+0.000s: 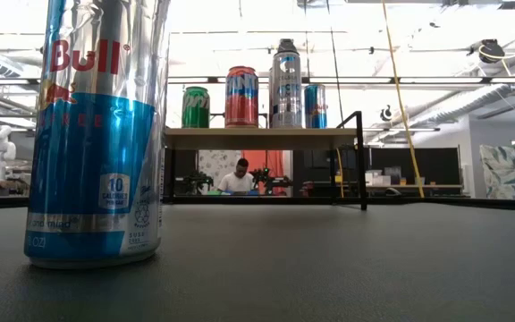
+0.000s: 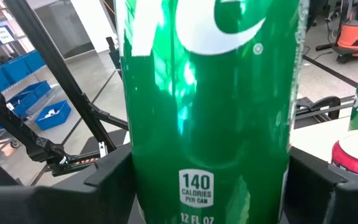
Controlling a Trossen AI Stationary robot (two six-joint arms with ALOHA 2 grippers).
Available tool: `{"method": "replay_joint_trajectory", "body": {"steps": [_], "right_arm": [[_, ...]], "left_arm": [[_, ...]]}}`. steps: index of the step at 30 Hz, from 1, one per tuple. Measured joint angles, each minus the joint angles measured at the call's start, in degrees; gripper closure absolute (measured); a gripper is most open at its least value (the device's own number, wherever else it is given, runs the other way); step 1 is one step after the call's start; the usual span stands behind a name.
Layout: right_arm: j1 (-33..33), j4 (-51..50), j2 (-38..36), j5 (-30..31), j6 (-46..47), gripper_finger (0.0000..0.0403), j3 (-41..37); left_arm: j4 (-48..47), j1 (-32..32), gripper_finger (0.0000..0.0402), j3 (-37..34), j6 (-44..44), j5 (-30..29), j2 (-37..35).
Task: Place canned beverage on shelf
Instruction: Put the left green soda can on the shelf aligned with the other green soda can
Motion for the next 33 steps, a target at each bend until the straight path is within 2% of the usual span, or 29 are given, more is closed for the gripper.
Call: {"method": "replay_joint_trajectory", "body": {"steps": [8, 16, 29, 33], "right_arm": [[0.01, -0.08, 0.00, 0.03, 0.00, 0.0115, 0.00], [-0.01, -0.26, 0.00, 0.25, 0.09, 0.0108, 0.00], [-0.01, -0.06, 0.00, 0.25, 0.67, 0.0097, 0.00], [0.01, 0.41, 0.00, 0.25, 0.50, 0.0113, 0.00]], "left_arm": [[-0.42, -0.06, 0.0073, 0.00, 1.03, -0.02, 0.00], [-0.37, -0.09, 0.0113, 0.00, 1.51, 0.94, -0.02], [0.99, -0.29, 0.0102, 0.00, 1.11, 1.47, -0.02], [1.16, -0.88, 0.0102, 0.00, 1.09, 1.22, -0.02]]}}
